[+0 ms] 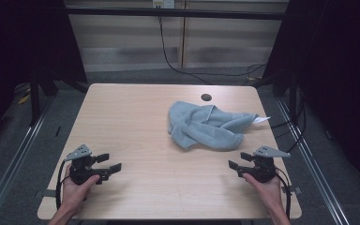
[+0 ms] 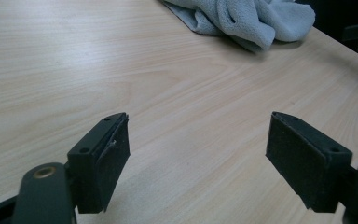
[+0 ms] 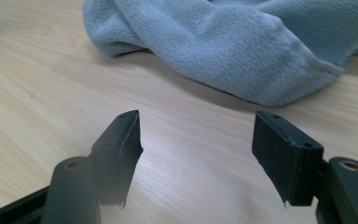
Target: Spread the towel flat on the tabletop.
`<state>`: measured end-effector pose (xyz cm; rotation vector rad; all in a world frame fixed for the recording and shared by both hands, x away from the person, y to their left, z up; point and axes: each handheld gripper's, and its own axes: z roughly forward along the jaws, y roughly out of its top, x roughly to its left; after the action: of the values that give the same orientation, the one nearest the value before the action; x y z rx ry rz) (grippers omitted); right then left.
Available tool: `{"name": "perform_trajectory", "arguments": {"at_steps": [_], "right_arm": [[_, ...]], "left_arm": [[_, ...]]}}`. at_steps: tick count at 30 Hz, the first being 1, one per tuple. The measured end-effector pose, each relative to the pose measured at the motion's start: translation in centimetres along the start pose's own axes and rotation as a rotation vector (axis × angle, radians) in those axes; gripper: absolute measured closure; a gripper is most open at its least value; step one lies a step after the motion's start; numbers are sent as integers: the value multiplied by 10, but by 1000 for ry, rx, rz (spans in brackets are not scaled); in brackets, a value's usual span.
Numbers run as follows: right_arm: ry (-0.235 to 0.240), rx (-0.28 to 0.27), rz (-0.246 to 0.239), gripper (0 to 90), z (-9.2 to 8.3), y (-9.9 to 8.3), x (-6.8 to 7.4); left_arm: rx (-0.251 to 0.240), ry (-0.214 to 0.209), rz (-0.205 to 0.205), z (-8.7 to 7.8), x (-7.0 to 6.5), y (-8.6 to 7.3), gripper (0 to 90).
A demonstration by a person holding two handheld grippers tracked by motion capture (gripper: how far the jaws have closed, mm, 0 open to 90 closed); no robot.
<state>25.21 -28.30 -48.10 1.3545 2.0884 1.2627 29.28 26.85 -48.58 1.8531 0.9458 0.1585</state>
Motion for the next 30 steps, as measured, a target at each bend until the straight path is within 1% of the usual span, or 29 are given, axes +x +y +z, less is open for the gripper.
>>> {"name": "perform_trajectory", "arguments": {"at_steps": [1, 2, 3, 4, 6, 8, 11, 14, 15, 18, 19, 21, 25, 26, 27, 28, 29, 30], "right_arm": [[0, 0, 0, 324, 0, 0, 0], [8, 6, -7, 323, 2, 3, 1], [21, 2, -20, 318, 5, 11, 3], [21, 2, -20, 318, 5, 11, 3], [44, 1, -20, 319, 8, 19, 2], [54, -14, -20, 326, 9, 28, 0], [66, -29, -11, 335, 16, 42, -8], [69, -19, -14, 334, 32, 54, -16], [70, -14, -17, 329, 38, 58, -18], [68, 0, -30, 294, 54, 70, -22], [72, 6, -29, 284, 60, 74, -24], [65, 24, -32, 265, 71, 81, -28], [42, 71, -28, 262, 91, 82, -37], [27, 84, -29, 262, 95, 80, -39], [25, 119, -19, 262, 104, 75, -43], [25, 119, -19, 262, 104, 75, -43], [27, 137, -13, 261, 108, 71, -44], [17, 154, -22, 269, 112, 67, -45]], "left_arm": [[1, -7, 9, 0, -1, 0, 253], [7, -17, 12, 1, -2, 0, 281], [6, -29, 22, 1, -5, 0, 272], [6, -29, 22, 1, -5, 0, 268], [-6, -26, 27, 1, -7, 1, 263], [-7, -42, 25, 2, -7, 1, 252], [1, -35, 24, 3, -6, 1, 249], [-14, -26, 18, 2, -6, 1, 243], [-12, -23, 23, 1, -6, 1, 243], [-12, -17, 17, 1, -6, 1, 243], [-10, -16, 17, 1, -5, 1, 243], [-8, -14, 18, 1, -4, 1, 243], [-28, -9, 17, -2, -4, 1, 243], [-29, -8, 16, -2, -4, 1, 243], [-30, -7, 12, -3, -3, 1, 243], [-30, -4, 15, -3, -3, 1, 243], [-31, -3, 13, -4, -2, 1, 243], [-31, -2, 15, -4, -2, 1, 243]]}}
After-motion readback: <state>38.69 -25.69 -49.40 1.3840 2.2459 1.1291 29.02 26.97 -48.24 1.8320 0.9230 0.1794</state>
